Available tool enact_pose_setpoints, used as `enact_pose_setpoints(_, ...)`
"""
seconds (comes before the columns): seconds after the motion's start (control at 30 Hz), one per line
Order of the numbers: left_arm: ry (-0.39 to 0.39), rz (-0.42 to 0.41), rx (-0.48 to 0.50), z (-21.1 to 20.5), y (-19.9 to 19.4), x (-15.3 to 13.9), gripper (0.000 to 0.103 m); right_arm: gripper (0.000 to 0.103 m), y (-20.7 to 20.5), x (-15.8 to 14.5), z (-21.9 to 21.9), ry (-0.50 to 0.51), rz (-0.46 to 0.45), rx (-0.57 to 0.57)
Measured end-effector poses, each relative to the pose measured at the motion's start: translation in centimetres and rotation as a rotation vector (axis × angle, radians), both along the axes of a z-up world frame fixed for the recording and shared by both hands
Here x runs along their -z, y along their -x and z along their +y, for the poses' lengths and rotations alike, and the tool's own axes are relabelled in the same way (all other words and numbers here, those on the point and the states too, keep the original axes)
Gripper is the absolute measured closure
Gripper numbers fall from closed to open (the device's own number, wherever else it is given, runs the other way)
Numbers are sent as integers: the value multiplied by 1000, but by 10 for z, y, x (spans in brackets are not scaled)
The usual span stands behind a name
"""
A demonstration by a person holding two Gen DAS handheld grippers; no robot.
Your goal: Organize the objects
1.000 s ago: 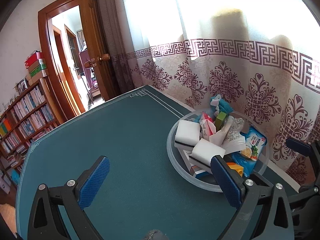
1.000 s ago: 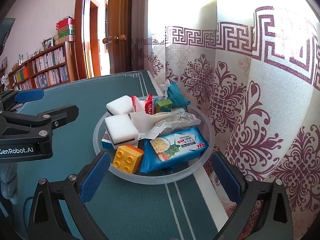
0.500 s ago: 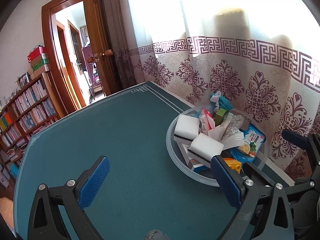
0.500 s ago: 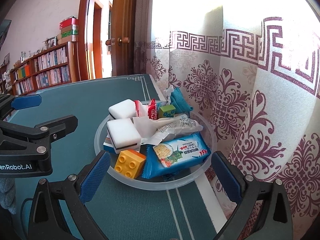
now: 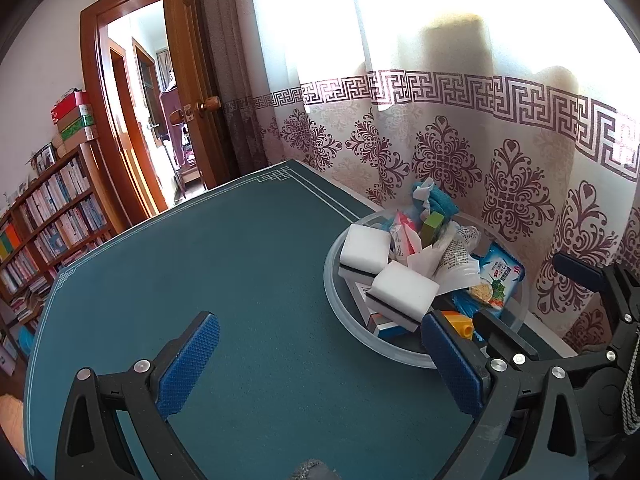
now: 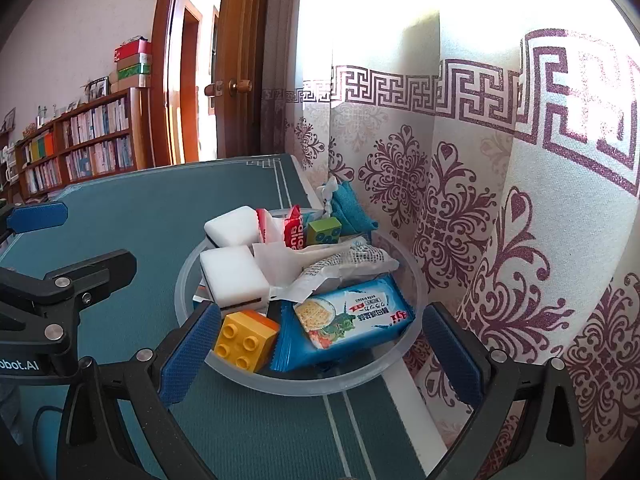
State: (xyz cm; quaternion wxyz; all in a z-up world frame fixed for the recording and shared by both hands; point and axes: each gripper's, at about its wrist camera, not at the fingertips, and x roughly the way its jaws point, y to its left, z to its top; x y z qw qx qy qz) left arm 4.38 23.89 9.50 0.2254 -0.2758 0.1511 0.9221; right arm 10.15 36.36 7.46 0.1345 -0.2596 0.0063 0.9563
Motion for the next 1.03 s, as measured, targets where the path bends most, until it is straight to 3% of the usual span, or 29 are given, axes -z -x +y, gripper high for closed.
enact_pose_setpoints(1.03, 19, -15, 23, 8, -2, 6, 0, 2, 4, 12, -3, 35, -41, -29)
